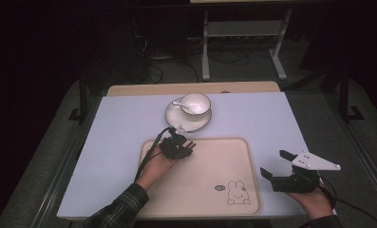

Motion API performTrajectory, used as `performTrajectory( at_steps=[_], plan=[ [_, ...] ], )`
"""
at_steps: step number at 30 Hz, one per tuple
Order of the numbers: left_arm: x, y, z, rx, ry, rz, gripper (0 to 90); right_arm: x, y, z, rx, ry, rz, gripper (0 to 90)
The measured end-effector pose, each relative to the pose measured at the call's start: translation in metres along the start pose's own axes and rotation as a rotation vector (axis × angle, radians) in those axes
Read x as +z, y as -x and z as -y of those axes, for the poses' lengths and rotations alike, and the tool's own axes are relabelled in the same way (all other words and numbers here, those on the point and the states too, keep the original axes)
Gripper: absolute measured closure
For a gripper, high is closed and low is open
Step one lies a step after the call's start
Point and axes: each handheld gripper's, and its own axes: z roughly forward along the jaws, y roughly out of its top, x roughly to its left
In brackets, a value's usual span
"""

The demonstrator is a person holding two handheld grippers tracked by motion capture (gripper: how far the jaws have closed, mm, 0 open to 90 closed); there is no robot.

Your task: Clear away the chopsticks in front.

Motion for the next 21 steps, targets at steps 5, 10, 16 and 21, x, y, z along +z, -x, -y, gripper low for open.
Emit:
performTrajectory(
  at_steps=[5,10,16,21],
  plan=[
    [-0.013,-0.012,0.016,-0.041,0.001,-0.011,89.1,0.001,-0.001,-0.001,-0.004,-0.001,-0.001,6.1],
    [-0.023,-0.017,0.027,-0.057,-0.007,-0.021,89.1,0.001,-0.001,-0.001,-0.004,-0.002,-0.002,6.1],
    [-0.038,-0.020,0.045,-0.081,-0.011,-0.022,88.2,0.001,-0.001,0.000,-0.003,-0.001,-0.002,6.1],
    [-0.050,-0.022,0.061,-0.106,-0.013,-0.024,88.2,0.002,-0.002,-0.001,-0.004,-0.002,-0.004,6.1]
  ],
)
